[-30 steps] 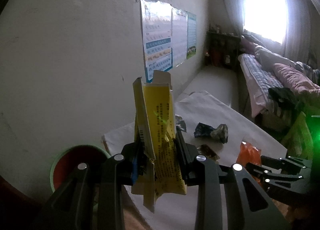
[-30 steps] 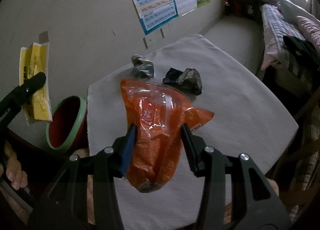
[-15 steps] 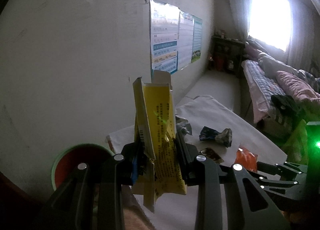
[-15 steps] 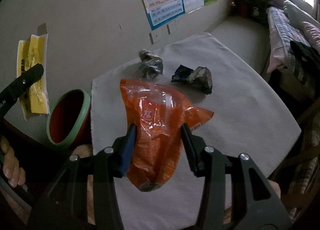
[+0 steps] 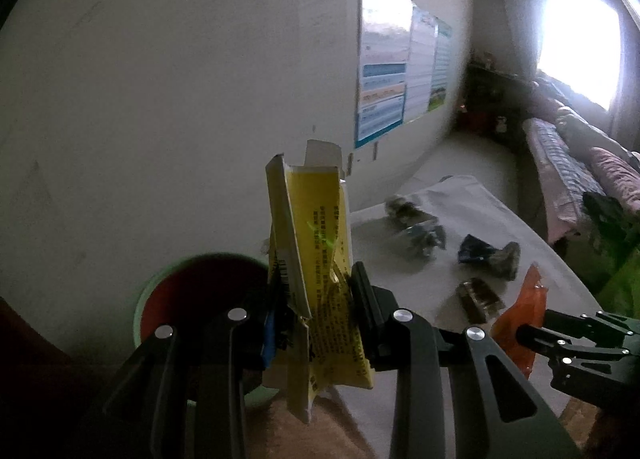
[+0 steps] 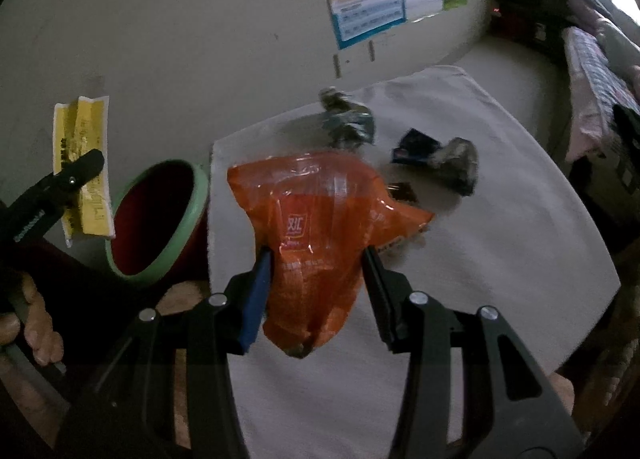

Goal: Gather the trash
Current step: 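Carry the yellow box and orange bag toward the green bucket with both grippers, then drop the orange bag into the bucket with the right gripper while the left holds the yellow box above it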

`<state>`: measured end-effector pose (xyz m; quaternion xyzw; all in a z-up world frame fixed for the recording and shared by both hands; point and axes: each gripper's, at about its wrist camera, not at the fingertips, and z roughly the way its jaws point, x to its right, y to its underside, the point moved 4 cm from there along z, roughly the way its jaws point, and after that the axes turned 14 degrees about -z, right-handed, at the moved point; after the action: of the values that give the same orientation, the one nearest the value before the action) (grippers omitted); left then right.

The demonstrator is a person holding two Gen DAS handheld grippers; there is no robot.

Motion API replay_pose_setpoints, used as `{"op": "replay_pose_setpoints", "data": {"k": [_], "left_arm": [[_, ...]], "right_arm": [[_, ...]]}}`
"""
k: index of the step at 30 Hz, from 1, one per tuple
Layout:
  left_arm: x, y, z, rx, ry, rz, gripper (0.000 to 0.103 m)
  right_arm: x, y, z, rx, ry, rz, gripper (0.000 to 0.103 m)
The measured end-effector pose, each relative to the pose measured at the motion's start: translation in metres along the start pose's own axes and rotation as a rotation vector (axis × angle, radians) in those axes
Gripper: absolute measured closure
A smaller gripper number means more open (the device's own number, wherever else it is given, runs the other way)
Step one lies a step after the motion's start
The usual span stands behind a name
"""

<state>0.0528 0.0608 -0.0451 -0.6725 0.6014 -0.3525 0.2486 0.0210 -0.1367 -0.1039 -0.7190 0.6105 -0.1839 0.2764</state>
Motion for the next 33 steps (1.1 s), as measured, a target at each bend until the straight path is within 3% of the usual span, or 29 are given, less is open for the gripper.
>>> {"op": "replay_pose_setpoints", "data": {"k": [10, 22, 33], "left_arm": [[-0.024, 0.003, 0.006, -0.017, -0.018, -0.043, 0.073], [-0.055, 0.006, 0.014, -0.036, -0.052, -0.09, 0.073], [-0.08, 0.007, 0.017, -0.044, -0.093, -0.119, 0.073]], "right_arm": [[-0.043, -0.015, 0.015, -0.02, -0.053, -0.084, 0.058], [-0.065, -0.028, 0.024, -0.021, -0.081, -0.116, 0.058], [-0.087, -0.059, 0.032, 0.018, -0.124, -0.14, 0.058]]}}
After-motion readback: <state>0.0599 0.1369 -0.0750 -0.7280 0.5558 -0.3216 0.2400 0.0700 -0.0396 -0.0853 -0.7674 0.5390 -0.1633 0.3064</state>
